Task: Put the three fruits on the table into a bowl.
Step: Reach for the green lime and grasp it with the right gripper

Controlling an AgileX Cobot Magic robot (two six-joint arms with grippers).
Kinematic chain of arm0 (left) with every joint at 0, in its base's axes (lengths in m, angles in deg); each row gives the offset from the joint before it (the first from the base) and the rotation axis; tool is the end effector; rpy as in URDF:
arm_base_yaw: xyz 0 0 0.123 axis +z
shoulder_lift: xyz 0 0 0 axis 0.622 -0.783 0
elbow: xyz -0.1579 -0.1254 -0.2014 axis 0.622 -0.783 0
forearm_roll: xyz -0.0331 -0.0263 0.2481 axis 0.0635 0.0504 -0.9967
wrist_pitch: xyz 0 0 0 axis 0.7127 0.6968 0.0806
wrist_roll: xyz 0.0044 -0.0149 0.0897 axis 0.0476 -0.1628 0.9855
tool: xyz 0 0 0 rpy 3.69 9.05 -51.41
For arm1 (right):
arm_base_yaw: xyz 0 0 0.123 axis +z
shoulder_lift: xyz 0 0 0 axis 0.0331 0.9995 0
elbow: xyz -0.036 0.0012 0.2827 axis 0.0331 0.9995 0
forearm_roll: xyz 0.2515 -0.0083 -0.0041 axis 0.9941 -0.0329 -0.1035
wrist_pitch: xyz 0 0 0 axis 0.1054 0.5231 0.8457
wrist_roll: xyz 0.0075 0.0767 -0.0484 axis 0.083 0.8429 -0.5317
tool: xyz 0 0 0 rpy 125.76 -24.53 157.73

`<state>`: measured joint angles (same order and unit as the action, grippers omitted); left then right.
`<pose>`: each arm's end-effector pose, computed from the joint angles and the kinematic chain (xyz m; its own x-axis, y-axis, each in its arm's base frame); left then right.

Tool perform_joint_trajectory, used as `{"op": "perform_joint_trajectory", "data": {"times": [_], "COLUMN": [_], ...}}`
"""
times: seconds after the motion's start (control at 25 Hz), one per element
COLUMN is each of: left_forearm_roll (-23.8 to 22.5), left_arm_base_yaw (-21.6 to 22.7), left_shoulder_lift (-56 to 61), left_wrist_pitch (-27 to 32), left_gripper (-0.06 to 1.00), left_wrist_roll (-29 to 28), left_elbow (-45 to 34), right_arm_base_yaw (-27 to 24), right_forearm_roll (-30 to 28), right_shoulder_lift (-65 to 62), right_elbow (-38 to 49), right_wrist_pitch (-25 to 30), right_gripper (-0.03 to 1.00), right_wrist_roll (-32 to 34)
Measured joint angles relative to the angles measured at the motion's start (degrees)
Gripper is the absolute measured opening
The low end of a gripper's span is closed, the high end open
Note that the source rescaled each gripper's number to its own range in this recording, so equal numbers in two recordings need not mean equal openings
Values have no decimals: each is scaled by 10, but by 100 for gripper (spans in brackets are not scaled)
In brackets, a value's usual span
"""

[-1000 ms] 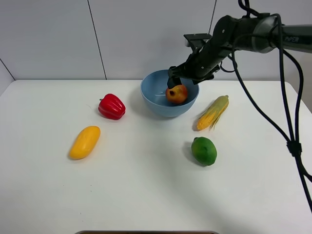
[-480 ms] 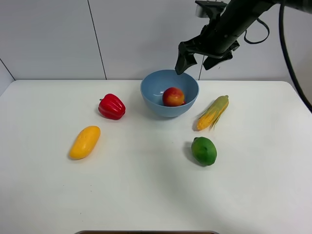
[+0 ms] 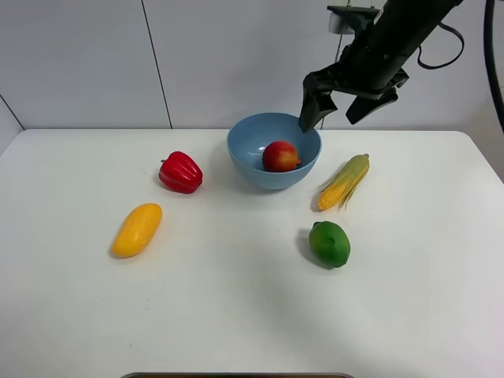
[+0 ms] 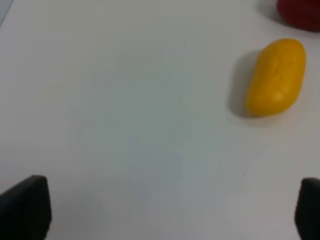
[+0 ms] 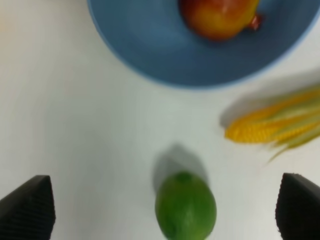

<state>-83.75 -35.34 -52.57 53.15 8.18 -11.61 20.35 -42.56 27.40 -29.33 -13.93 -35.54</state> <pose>-0.0002 -0.0005 0.2588 -0.5269 -0.0008 -0.8499 -0.0348 0.9992 0.0206 0.3487 0.1407 0.3107 -0.8812 -0.3601 -0.3064 -0.4343 0.8727 0.2233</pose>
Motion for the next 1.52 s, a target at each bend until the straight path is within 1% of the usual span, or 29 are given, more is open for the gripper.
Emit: {"op": "perform_joint_trajectory", "data": {"times": [0.24,0.32,0.36,0.48,0.52,0.6,0.8,1.04,1.12,1.52], "left_forearm_roll": [0,0,0,0,0,0,0,0,0,0], "left_arm_base_yaw": [0,0,0,0,0,0,0,0,0,0], "left_shoulder_lift": [0,0,0,0,0,0,0,0,0,0], "left_wrist_pitch": [0,0,0,0,0,0,0,0,0,0], "left_gripper": [100,100,100,100,100,100,100,100,100,100], "left_wrist_roll": [0,0,0,0,0,0,0,0,0,0], "left_elbow": [0,0,0,0,0,0,0,0,0,0], "right_arm_base_yaw": [1,5,9,24,31,43,63,65,65,65], "right_forearm_roll": [0,-8,-12,-35,-42,-62,-85,-97,-98,-90], "right_shoulder_lift": [0,0,0,0,0,0,0,0,2,76], "right_elbow": [84,109,118,149,156,172,213,277,290,294], "right_wrist_pitch": [1,1,1,0,-2,-18,-78,-165,-185,-211], "right_gripper": [65,67,71,90,94,98,99,99,99,99], "right_wrist_roll": [3,4,4,4,4,10,24,34,37,38]}}
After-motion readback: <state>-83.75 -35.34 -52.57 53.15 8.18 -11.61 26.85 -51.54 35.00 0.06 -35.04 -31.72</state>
